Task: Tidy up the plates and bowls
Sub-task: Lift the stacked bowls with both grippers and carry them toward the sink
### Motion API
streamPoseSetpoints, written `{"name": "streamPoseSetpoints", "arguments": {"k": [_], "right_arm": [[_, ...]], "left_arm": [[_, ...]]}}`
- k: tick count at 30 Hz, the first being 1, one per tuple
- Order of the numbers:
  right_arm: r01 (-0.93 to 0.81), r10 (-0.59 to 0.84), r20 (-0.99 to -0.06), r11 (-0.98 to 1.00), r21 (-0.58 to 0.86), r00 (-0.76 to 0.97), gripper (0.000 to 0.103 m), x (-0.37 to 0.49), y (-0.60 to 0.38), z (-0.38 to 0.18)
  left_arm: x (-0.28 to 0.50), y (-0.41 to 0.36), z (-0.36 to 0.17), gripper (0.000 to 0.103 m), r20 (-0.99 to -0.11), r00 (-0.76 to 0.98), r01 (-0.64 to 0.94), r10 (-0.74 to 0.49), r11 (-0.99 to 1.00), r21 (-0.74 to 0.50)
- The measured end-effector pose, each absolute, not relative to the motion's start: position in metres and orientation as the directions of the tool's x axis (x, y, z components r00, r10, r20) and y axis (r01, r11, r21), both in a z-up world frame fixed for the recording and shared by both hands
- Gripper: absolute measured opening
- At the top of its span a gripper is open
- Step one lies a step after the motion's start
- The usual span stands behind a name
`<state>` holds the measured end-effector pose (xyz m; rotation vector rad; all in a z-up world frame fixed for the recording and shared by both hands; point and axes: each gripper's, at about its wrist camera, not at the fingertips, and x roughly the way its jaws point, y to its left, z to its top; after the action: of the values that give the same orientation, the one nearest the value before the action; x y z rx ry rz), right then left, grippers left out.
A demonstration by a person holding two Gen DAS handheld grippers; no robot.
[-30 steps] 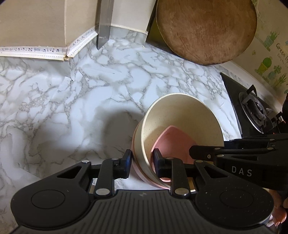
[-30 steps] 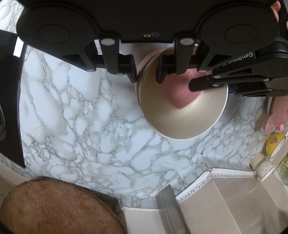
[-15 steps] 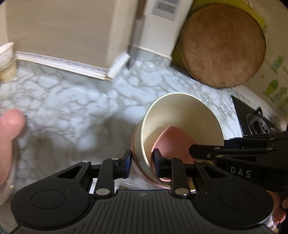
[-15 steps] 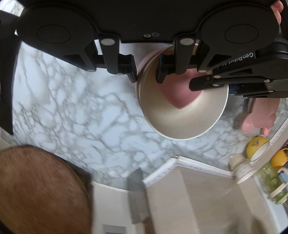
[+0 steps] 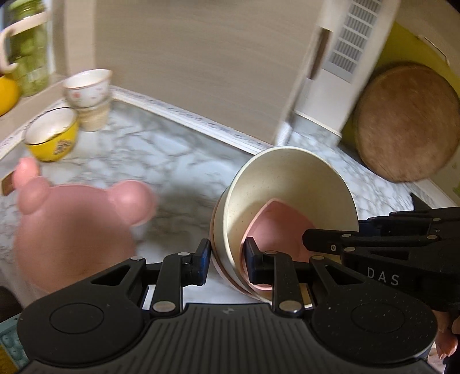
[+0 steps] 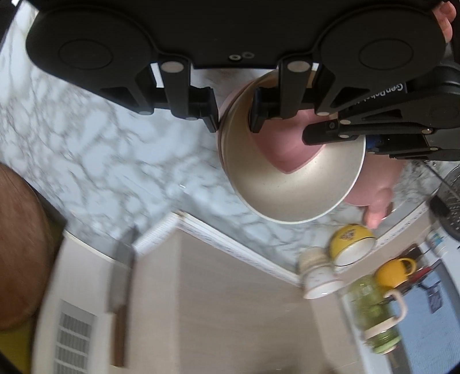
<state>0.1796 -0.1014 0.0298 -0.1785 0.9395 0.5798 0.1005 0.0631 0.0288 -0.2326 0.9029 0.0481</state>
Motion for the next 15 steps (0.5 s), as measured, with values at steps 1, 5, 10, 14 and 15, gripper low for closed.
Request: {"name": "streamPoseSetpoints", "arguments": {"k": [1,5,10,14,15], "right_arm": [[-0.554,0.397,-0.801,0.826,0.100,0.448,0.025,0.179,-0.092,0.030],[-0.591,0.419,-0.798,0.800,0.100,0.433,0.025,0.177,-0.063,0.032],[-0.622,0.444,-0.799,0.774,0.115,0.405,0.025,0.176,-0.027,0.029],[-0.635,0.461,-0.798,0.761,0.131,0.387,0.025,0.178,0.003,0.026],[-0.637,0.465,-0.799,0.758,0.138,0.381,0.025,0.179,0.010,0.025]], "left_arm": [[0.099,0.070,0.030,0.024,-0.782,0.621,-0.151,-0.045,0.973,-0.176],[0.089,0.097,0.035,0.024,-0.782,0.623,-0.192,-0.008,0.968,-0.163],[0.082,0.132,0.037,0.024,-0.788,0.615,-0.243,0.035,0.959,-0.147],[0.082,0.156,0.041,0.024,-0.790,0.609,-0.269,0.073,0.956,-0.119],[0.082,0.162,0.041,0.024,-0.790,0.608,-0.275,0.079,0.954,-0.117]]}}
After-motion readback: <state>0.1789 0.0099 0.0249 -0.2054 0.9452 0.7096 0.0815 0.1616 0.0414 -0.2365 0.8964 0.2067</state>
